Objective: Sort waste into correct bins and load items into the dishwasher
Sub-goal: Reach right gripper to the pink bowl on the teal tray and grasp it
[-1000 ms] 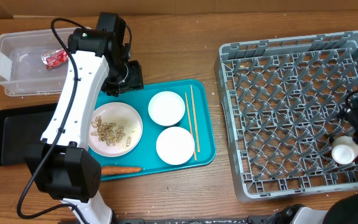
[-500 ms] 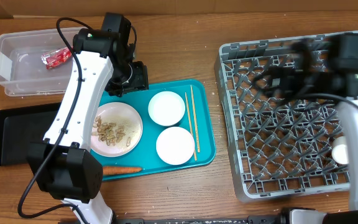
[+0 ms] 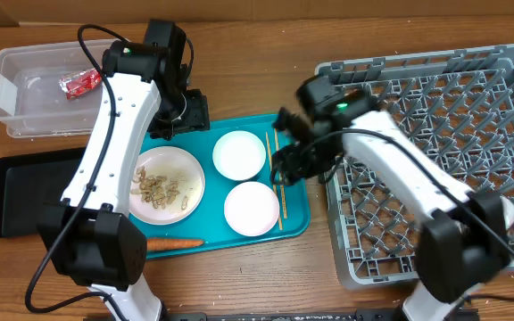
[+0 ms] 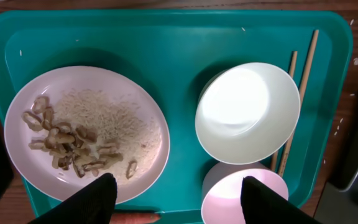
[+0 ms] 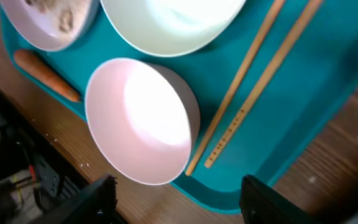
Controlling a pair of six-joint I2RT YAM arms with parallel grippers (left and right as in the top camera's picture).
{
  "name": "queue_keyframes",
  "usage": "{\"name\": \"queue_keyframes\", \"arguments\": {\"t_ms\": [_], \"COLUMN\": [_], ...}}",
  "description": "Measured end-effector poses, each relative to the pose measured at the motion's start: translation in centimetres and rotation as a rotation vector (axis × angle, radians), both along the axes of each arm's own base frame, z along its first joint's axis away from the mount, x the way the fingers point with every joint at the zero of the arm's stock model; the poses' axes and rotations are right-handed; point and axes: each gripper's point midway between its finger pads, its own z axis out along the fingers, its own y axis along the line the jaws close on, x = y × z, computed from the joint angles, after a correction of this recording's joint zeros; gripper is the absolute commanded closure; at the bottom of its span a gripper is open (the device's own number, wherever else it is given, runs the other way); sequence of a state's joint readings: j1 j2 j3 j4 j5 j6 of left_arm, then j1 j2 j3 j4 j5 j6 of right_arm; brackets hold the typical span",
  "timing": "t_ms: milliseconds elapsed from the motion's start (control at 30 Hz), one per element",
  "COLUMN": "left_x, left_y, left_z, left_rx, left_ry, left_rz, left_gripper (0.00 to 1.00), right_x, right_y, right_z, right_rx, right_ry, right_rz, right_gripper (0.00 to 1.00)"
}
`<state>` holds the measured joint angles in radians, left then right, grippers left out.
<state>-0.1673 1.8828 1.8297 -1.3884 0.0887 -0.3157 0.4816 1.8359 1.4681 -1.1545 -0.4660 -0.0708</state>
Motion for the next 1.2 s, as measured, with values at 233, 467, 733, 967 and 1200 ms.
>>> {"name": "queue_keyframes", "arguments": {"t_ms": [233,467,733,967,1200], "left_x": [0.1,0.2,0.2,0.2,0.2], "left_y": [0.4,0.4,0.4,0.4,0.4], "left_z": [0.0,0.0,0.0,0.0,0.0], "left_rx": [0.004,0.004,0.004,0.007,0.007], "left_ry": [-0.002,-0.004,-0.005,-0.005,-0.005], "left_rz": [0.009,0.009,0.009,0.009,0.009], "left_gripper": [0.33,0.33,0.32,0.32,0.32], "right_x": [-2.0,-2.3,-1.7,-2.1,-2.1], "right_y": [1.6,1.8,1.5,1.2,1.0], "right_z": [-4.4,-6.5,-7.1,-7.5,-7.8], "right_rx": [-0.087,-0.136,-0.165,-0.177,-0.186], "right_ry": [0.093,0.115,0.094,0.106,0.104], "right_rz": [0.076,0.091,0.057,0.056,0.054], "right_gripper": [0.44,0.69,0.8,0.89,0.96]}}
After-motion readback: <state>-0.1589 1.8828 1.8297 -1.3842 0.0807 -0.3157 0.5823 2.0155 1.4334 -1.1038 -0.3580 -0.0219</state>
